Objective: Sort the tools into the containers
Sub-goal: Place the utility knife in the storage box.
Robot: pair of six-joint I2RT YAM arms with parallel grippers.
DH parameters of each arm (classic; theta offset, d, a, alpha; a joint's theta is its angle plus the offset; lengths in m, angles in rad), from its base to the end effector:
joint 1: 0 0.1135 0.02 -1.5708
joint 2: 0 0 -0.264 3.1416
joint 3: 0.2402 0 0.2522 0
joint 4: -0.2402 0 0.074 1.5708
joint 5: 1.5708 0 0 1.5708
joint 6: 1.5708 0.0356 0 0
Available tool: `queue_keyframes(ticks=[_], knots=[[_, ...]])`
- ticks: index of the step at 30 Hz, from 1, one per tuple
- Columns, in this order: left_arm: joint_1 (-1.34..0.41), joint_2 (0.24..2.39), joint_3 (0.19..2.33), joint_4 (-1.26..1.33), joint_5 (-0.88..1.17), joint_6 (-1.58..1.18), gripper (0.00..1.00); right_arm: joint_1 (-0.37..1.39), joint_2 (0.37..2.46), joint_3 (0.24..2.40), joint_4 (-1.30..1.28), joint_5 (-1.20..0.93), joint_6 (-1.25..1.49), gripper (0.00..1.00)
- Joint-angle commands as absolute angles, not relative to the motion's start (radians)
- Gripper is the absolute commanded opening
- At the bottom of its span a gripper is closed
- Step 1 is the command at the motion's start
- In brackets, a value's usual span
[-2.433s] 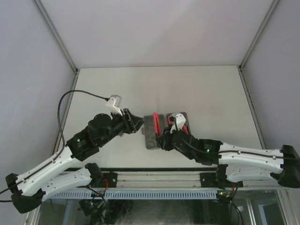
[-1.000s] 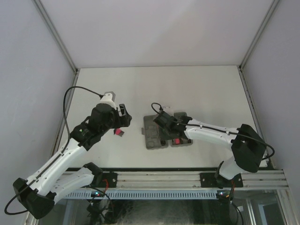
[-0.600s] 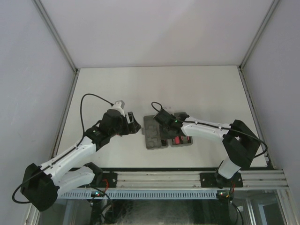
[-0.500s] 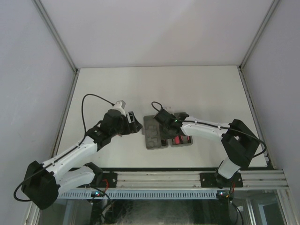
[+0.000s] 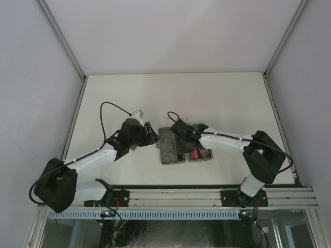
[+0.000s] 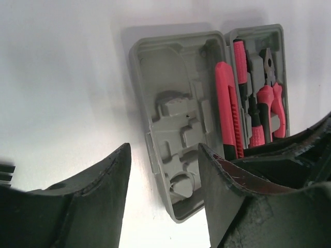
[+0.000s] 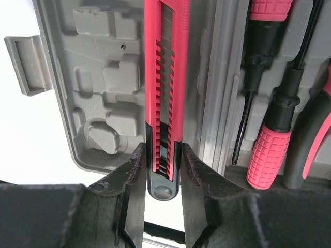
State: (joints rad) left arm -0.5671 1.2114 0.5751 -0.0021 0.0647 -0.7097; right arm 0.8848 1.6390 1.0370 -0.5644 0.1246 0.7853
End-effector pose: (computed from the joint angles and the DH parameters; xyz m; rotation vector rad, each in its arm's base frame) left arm 0.2078 -0.1350 0.1981 -0.1276 2.3166 -0.7559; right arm 0.2042 0.2424 0.1871 -0.1021 2.7616 0.3042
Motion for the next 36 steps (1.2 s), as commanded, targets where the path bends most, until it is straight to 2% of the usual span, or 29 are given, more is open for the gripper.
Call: queue_keyframes(ticks=[1, 11, 20, 29, 36], knots=[[-0.560, 1.256, 0.557, 0.077, 0.087, -0.724, 0.57, 0.878, 1.638, 1.077, -0.531, 0.127, 0.790, 0.00], [-0.559, 1.345, 0.527, 0.154, 0.137, -0.726, 0.46, 0.879, 1.638, 1.077, -0.533, 0.132, 0.792, 0.00], [-0.559, 1.391, 0.525, 0.181, 0.176, -0.731, 0.33, 0.877, 1.647, 1.076, -0.544, 0.145, 0.797, 0.00], [-0.559, 1.404, 0.519, 0.180, 0.187, -0.724, 0.11, 0.873, 1.673, 1.077, -0.541, 0.148, 0.802, 0.06], [-0.559, 1.404, 0.511, 0.185, 0.194, -0.726, 0.02, 0.869, 1.684, 1.082, -0.546, 0.163, 0.794, 0.08]])
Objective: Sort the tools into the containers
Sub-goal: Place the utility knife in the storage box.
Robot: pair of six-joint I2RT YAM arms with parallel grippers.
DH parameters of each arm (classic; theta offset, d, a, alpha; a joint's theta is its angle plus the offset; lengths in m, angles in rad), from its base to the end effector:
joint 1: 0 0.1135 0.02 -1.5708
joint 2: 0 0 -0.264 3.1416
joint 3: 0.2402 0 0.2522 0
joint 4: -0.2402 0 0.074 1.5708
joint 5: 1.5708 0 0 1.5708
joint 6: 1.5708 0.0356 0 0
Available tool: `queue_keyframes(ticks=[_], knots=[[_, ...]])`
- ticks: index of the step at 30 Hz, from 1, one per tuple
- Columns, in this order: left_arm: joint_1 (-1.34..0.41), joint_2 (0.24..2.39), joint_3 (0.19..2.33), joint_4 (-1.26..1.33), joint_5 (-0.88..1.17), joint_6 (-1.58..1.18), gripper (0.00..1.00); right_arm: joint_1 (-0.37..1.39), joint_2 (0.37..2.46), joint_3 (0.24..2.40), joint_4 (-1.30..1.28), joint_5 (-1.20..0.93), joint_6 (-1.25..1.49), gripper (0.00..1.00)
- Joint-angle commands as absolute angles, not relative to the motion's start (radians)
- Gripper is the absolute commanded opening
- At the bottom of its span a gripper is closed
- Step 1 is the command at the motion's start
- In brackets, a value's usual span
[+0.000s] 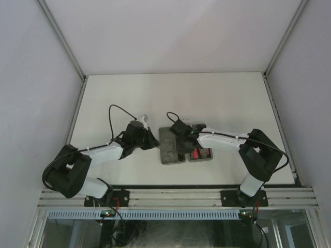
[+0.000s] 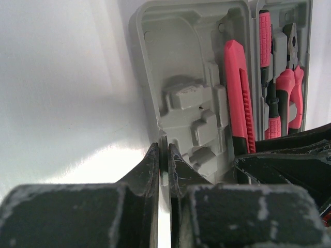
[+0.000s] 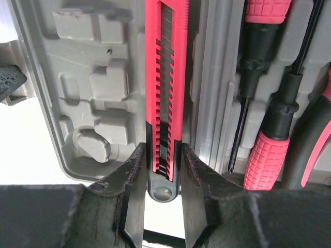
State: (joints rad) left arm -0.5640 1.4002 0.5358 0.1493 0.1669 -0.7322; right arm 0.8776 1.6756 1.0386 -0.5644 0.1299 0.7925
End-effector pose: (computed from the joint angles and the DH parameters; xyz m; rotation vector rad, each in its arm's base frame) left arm 0.2184 -0.1452 0.1547 -0.1116 2.4256 -0.8298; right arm 0.2078 0.2430 0.1767 -0.0847 2.7855 0.2643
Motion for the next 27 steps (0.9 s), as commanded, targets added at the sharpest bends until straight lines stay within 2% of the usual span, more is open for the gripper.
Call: queue_keyframes(ticks=[1, 10, 27], knots=[[-0.558, 1.403, 0.510, 0.185, 0.195, -0.726, 0.02, 0.870, 1.687, 1.090, -0.556, 0.169, 0.791, 0.08], [-0.558, 1.398, 0.504, 0.186, 0.194, -0.726, 0.00, 0.861, 1.719, 1.150, -0.614, 0.207, 0.761, 0.11], [-0.559, 1.406, 0.508, 0.185, 0.193, -0.725, 0.00, 0.884, 1.760, 1.166, -0.666, 0.191, 0.760, 0.30]])
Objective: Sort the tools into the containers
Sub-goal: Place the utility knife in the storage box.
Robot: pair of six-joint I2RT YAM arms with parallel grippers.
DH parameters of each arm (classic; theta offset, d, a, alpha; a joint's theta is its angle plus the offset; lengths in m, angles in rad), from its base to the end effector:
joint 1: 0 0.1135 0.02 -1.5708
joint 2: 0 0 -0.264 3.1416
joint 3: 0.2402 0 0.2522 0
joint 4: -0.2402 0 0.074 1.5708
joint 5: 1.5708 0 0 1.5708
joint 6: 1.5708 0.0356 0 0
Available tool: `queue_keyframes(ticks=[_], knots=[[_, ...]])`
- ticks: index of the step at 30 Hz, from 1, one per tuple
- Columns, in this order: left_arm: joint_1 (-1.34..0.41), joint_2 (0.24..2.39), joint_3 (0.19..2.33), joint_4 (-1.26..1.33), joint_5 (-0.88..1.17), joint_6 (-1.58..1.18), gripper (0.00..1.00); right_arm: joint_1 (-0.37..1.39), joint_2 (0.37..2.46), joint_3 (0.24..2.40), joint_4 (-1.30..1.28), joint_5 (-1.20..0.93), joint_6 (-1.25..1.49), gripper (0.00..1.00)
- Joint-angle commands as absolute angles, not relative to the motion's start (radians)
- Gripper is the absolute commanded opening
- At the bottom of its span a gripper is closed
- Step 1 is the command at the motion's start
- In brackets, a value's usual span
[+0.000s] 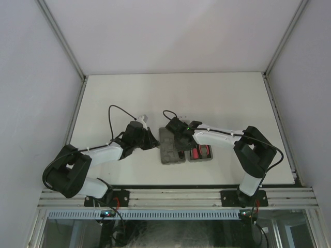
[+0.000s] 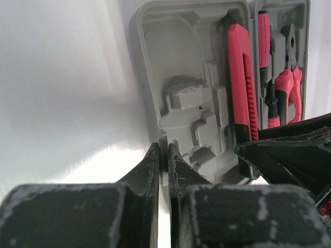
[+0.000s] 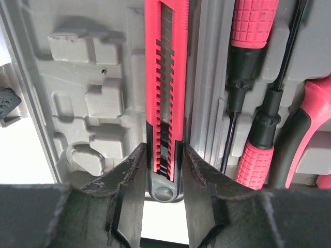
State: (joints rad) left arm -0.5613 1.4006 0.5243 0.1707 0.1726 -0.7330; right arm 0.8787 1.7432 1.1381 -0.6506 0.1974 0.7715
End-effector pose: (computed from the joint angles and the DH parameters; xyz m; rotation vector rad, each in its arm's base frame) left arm 0.2179 -0.1442 0.1531 -0.1111 2.4172 -0.8400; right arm 0.2189 0.2532 0.1800 -0.1053 2.7794 0.1377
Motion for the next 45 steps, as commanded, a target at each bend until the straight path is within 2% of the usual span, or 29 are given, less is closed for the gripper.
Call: queue_keyframes(ticks=[1, 7, 12, 17, 24, 45], knots=[[-0.559, 1.407, 0.509, 0.184, 0.192, -0.725, 0.00, 0.886, 1.762, 1.165, -0.667, 0.188, 0.759, 0.31], [-0.558, 1.409, 0.507, 0.179, 0.188, -0.723, 0.00, 0.896, 1.766, 1.164, -0.676, 0.190, 0.758, 0.38], [-0.558, 1.408, 0.504, 0.178, 0.189, -0.723, 0.00, 0.900, 1.744, 1.164, -0.676, 0.196, 0.759, 0.39], [-0.559, 1.407, 0.504, 0.172, 0.191, -0.717, 0.00, 0.902, 1.683, 1.165, -0.674, 0.221, 0.746, 0.34], [-0.559, 1.409, 0.504, 0.169, 0.193, -0.707, 0.00, 0.872, 1.657, 1.166, -0.607, 0.156, 0.697, 0.20], [-0.558, 1.422, 0.507, 0.172, 0.200, -0.712, 0.00, 0.804, 1.736, 1.214, -0.590, 0.118, 0.636, 0.14]])
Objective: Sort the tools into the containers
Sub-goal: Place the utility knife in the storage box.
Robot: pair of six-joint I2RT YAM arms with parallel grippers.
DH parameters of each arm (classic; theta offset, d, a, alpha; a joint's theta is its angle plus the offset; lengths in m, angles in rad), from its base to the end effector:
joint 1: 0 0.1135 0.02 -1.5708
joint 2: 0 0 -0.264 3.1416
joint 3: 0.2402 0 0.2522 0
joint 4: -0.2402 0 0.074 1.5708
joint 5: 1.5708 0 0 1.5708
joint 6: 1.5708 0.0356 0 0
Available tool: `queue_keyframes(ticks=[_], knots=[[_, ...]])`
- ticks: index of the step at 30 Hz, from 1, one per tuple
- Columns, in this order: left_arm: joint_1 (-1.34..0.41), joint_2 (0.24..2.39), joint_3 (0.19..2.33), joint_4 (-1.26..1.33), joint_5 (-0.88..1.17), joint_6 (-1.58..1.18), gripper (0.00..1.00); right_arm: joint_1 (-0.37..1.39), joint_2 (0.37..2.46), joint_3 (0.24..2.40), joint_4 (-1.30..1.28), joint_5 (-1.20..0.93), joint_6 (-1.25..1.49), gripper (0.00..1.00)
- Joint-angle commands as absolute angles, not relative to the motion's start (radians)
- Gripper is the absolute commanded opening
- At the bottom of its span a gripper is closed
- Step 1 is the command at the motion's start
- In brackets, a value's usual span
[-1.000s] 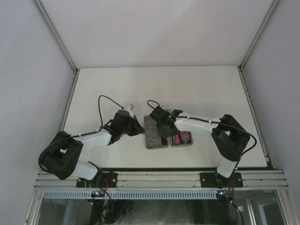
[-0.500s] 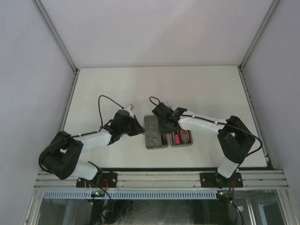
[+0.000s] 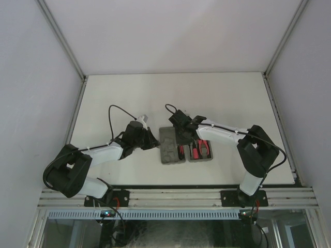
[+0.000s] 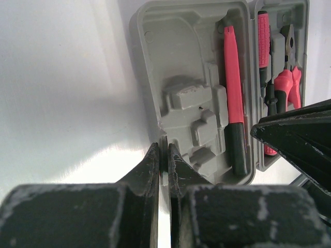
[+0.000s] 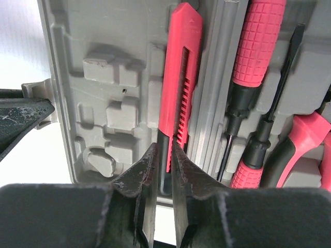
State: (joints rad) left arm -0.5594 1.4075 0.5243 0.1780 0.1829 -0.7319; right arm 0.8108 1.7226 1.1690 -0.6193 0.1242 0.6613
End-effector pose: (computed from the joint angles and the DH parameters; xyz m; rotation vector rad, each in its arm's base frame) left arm 0.2186 -0.1445 0.1521 -0.1063 2.4192 -0.8498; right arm 0.2389 0.2450 0.1959 -0.1712 2.7490 0.2459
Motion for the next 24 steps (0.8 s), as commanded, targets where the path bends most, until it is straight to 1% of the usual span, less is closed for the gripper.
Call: queue_keyframes(ticks=[1, 24], knots=[[-0.558, 1.422, 0.506, 0.171, 0.201, -0.713, 0.00, 0.803, 1.740, 1.217, -0.589, 0.118, 0.634, 0.14], [-0.558, 1.430, 0.508, 0.172, 0.206, -0.715, 0.00, 0.798, 1.825, 1.272, -0.624, 0.155, 0.613, 0.07]])
